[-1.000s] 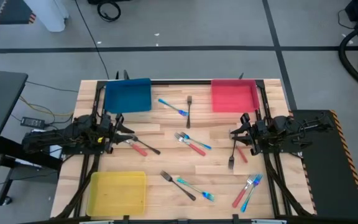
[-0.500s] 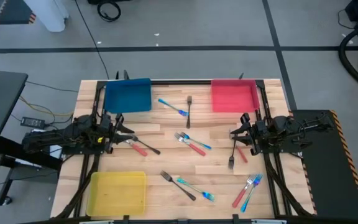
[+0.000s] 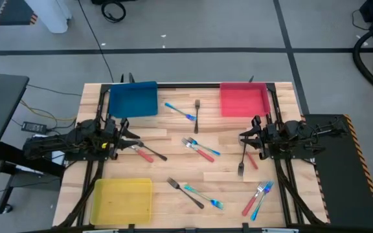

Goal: Sort silverware by color (type)
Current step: Put the middle left black fork into the blue bin

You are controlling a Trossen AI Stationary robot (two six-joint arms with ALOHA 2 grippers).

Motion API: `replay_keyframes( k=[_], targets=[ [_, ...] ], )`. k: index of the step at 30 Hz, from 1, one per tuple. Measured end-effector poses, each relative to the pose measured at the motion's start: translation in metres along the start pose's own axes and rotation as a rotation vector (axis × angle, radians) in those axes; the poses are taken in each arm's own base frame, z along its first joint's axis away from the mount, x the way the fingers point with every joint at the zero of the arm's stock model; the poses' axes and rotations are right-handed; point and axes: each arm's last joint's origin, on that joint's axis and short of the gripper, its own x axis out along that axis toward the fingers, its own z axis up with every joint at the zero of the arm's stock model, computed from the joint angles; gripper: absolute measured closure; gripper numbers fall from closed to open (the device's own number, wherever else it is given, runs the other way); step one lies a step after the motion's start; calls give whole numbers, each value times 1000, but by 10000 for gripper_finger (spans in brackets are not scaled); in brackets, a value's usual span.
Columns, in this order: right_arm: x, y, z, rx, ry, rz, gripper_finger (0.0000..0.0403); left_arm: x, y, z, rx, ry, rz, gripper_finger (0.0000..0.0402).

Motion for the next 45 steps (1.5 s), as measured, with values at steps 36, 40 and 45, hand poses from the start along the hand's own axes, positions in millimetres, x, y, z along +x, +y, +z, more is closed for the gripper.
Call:
replay_keyframes(
  k=[36, 40, 45],
  targets=[
    [-1, 1, 11, 54, -115, 11, 294, 0, 1, 1, 5, -21, 44, 292],
    [-2, 1, 18, 64, -189, 16, 294, 0, 1, 7, 18, -80, 58, 292],
    [-2, 1, 19, 63, -199, 17, 294, -3, 3, 21, 33, -250, 221, 292]
  ],
)
